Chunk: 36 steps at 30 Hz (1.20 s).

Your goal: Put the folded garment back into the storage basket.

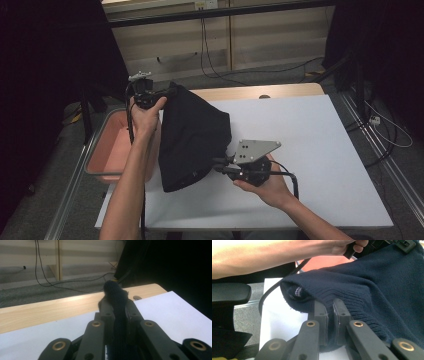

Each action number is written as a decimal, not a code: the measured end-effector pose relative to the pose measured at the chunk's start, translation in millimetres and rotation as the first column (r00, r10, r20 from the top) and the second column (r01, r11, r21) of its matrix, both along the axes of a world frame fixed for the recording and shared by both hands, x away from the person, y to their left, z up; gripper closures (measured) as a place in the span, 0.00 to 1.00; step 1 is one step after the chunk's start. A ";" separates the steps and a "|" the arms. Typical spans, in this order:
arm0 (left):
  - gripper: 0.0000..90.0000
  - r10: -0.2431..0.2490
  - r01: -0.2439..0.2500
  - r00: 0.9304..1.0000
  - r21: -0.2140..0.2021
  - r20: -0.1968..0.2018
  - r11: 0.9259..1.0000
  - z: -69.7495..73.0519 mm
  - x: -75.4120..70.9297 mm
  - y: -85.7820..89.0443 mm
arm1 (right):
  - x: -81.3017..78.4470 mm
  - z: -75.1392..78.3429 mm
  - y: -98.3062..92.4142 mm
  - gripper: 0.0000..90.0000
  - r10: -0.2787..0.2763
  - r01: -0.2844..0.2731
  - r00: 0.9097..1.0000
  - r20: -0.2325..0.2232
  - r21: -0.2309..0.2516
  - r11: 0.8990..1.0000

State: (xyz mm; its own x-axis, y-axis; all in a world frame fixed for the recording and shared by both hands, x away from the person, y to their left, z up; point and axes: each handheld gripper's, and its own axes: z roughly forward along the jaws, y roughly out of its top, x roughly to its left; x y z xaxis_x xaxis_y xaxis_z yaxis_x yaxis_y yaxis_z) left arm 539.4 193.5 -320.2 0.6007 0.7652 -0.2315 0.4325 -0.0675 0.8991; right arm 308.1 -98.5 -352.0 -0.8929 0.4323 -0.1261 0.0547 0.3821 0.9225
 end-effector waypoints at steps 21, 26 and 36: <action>0.90 0.039 -0.039 0.999 -0.013 0.029 0.999 14.7 -3.0 38.2 | 10.0 10.2 29.4 0.93 0.036 -0.037 0.999 0.008 0.019 0.999; 0.90 0.048 -0.048 0.998 -0.020 0.035 0.999 19.3 -3.6 45.6 | 11.8 12.9 34.7 0.93 0.043 -0.044 0.999 0.012 0.020 0.999; 0.90 0.082 -0.080 0.995 -0.030 0.064 0.996 27.5 -5.3 58.7 | 15.1 17.5 44.6 0.93 0.051 -0.052 0.999 0.019 0.032 0.998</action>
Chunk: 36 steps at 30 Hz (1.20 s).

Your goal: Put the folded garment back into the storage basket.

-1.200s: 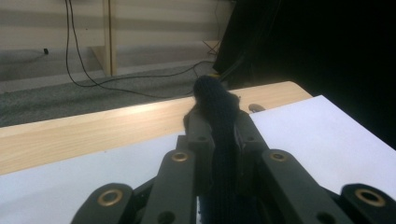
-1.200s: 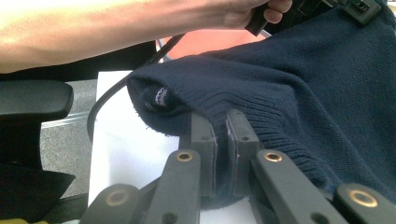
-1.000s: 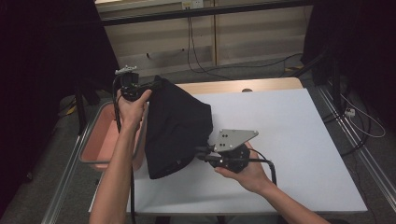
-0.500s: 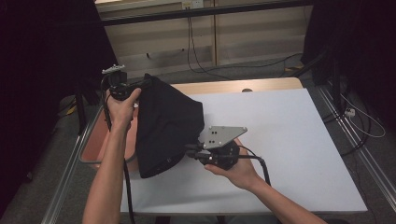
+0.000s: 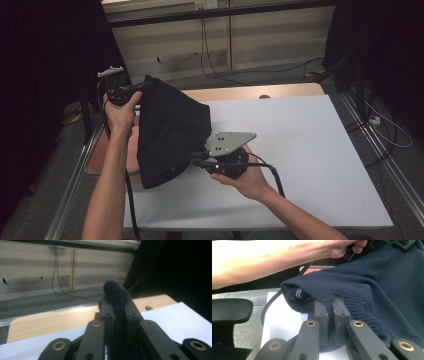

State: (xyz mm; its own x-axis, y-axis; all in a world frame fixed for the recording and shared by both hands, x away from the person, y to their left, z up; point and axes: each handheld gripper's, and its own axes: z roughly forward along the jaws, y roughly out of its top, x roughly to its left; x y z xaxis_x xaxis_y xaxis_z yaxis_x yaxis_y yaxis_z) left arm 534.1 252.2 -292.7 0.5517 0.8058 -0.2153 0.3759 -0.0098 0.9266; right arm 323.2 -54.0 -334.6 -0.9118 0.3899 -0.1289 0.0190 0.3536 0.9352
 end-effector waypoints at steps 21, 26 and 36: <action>0.90 0.053 -0.053 0.998 -0.037 0.018 0.998 12.6 4.3 31.6 | 7.8 13.4 31.0 0.93 0.042 -0.042 0.999 0.015 0.002 0.999; 0.90 0.072 -0.071 0.997 -0.034 0.018 0.997 13.3 7.1 36.1 | 10.3 17.5 37.9 0.93 0.059 -0.059 0.998 0.021 0.008 0.998; 0.90 0.090 -0.090 0.996 -0.046 0.002 0.995 12.7 15.3 45.2 | 21.6 18.4 48.3 0.93 0.086 -0.086 0.996 0.006 0.028 0.996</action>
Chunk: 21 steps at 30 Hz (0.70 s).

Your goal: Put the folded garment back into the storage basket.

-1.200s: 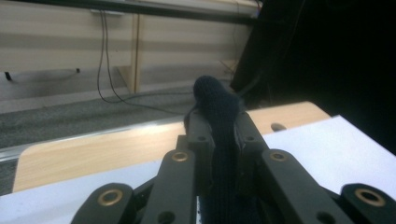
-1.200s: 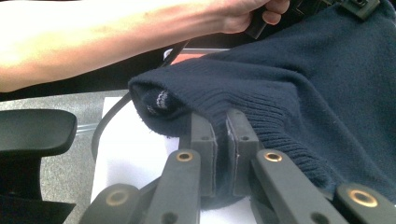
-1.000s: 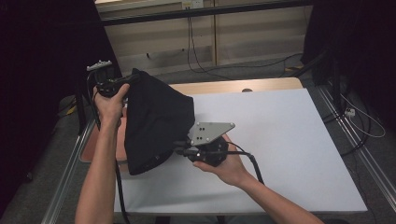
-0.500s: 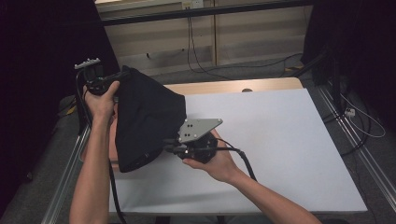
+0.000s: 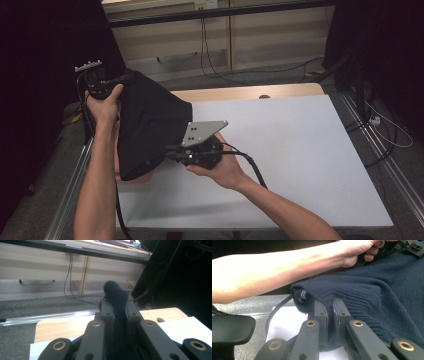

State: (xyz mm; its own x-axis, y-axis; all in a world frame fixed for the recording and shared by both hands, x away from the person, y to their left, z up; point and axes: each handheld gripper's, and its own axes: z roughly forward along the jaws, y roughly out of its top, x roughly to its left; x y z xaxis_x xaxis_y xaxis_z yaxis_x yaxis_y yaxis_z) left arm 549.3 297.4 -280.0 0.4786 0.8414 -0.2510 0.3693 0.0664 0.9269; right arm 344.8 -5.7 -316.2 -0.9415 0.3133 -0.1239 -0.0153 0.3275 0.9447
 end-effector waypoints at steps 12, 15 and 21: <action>0.90 0.025 -0.025 1.000 0.010 0.008 1.000 8.2 2.8 13.6 | 6.4 7.1 18.4 0.93 0.026 -0.026 1.000 0.010 -0.010 1.000; 0.90 0.028 -0.028 1.000 0.005 0.013 1.000 8.7 3.1 18.4 | 7.7 7.2 23.0 0.93 0.030 -0.030 1.000 0.006 -0.011 0.999; 0.90 0.030 -0.031 0.999 0.016 0.011 0.999 8.8 2.9 25.1 | 14.1 2.7 27.4 0.94 0.031 -0.031 0.999 -0.014 -0.003 1.000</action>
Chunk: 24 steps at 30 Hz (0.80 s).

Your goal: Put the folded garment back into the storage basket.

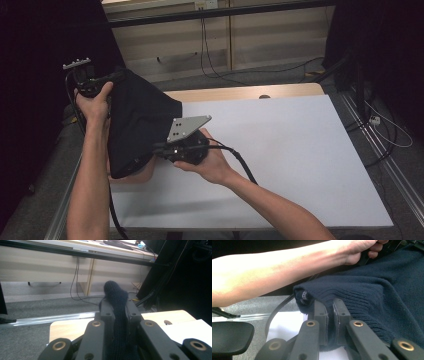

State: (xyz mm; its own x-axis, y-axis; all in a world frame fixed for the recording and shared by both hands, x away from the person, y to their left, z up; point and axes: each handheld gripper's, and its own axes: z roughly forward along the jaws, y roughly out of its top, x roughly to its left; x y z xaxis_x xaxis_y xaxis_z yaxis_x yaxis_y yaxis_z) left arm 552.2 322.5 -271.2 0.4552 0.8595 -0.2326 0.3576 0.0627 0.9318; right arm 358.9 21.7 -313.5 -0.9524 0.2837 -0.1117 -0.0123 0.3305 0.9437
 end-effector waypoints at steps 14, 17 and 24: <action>0.90 0.021 -0.021 1.000 -0.040 0.005 0.999 2.7 -3.0 23.2 | 2.5 11.4 23.5 0.94 0.021 -0.021 1.000 0.014 -0.016 1.000; 0.90 0.021 -0.021 1.000 -0.042 0.004 0.999 4.0 -3.0 28.0 | 2.9 15.2 29.1 0.94 0.027 -0.027 0.999 0.021 -0.016 1.000; 0.90 0.044 -0.044 0.999 -0.016 -0.008 0.999 0.0 -0.5 38.4 | 8.4 18.8 38.5 0.94 0.029 -0.028 0.999 0.030 -0.028 0.999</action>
